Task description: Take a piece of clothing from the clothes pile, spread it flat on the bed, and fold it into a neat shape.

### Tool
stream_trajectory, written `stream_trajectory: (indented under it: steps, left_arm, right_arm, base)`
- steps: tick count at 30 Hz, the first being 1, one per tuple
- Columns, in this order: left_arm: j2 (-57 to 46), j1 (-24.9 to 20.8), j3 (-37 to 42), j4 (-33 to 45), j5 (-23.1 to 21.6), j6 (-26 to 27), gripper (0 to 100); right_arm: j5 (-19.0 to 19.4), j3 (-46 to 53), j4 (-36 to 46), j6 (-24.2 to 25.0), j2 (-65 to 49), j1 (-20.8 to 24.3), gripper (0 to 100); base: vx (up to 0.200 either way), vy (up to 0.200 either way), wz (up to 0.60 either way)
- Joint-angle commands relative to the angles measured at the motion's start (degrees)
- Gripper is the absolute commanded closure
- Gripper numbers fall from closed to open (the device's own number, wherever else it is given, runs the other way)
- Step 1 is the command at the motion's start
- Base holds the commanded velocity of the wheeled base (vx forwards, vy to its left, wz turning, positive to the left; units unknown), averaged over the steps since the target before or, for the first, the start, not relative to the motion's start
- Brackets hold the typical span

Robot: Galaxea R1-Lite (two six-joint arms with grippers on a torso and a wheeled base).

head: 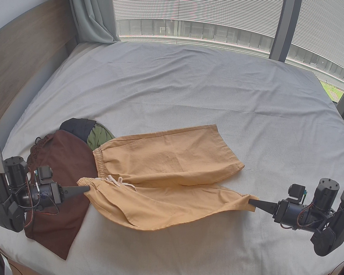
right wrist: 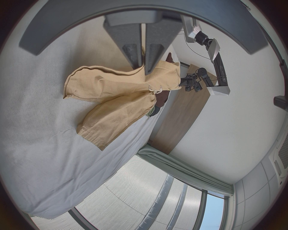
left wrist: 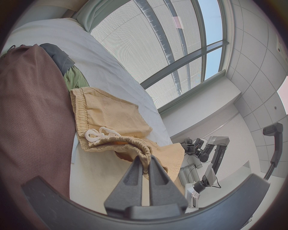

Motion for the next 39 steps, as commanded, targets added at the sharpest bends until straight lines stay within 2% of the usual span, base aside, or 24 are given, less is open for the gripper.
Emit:
stream_trajectory:
  steps: [1,24,29,31,33,39]
  left_arm:
    - [-0.22,0.16,-0.37,-0.02,0.04,-0.08,100]
    - [-1.1,0.16,-0.55,-0.02,1.01,-0.17,100]
    - [-1.18,0.87,-1.25,-0.02,1.1,-0.17,100]
    - [-1.97,1.57,-1.69,-0.02,1.1,-0.34,100]
    - [-2.24,1.75,-1.78,-0.02,1.1,-0.61,100]
    - [-3.12,1.83,-1.87,-0.1,1.19,-2.1,100]
  right_arm:
    - [0.01,-0.17,-0.03,0.01,-0.86,0.03,100]
    - [-0.35,-1.58,-0.03,0.36,-3.49,0.21,100]
    - [-3.25,-2.46,-0.03,1.33,-4.28,1.52,100]
    - [-6.15,-4.57,-0.03,2.38,-4.11,3.19,100]
    - [-7.29,-6.06,0.05,2.73,-4.02,3.72,100]
    - [-8.17,-7.91,0.05,3.52,-4.11,3.9,100]
  base:
    - [0.0,0.0,0.0]
    - [0.0,0.0,0.0]
    - [0.0,0.0,0.0]
    - [0.0,0.0,0.0]
    - [0.0,0.0,0.0]
    - [0.0,0.0,0.0]
